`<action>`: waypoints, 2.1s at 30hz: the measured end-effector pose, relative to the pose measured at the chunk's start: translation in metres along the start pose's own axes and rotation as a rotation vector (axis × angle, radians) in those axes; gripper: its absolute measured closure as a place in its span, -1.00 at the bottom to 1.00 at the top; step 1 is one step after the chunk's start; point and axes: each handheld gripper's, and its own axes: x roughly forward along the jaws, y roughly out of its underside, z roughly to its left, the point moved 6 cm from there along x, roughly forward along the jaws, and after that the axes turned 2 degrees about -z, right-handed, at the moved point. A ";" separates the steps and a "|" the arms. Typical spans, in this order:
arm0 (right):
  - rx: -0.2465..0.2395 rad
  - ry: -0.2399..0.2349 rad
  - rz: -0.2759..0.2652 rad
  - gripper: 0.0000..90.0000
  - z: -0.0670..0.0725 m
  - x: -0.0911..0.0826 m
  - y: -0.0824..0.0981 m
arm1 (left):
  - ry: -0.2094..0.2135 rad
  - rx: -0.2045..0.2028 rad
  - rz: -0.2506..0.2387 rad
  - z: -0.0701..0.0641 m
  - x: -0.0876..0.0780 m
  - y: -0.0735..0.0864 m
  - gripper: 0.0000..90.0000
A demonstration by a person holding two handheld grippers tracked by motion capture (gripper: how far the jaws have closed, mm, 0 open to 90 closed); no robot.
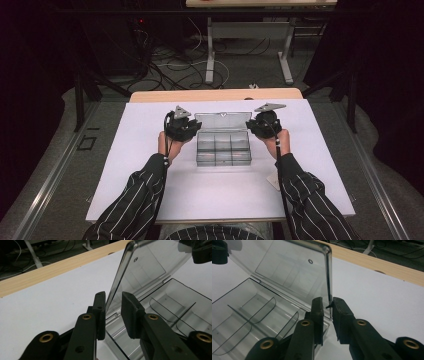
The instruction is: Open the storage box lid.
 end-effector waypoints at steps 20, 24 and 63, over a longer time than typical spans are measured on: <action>0.004 0.009 0.020 0.78 -0.006 0.017 0.004 | -0.024 -0.006 0.006 0.005 0.014 0.004 0.64; 0.008 0.011 0.029 0.78 -0.007 0.020 0.006 | -0.025 -0.003 0.017 0.007 0.017 0.004 0.64; -0.025 -0.062 0.110 -0.08 0.000 0.003 0.026 | -0.095 -0.002 0.089 0.014 -0.018 0.039 -0.27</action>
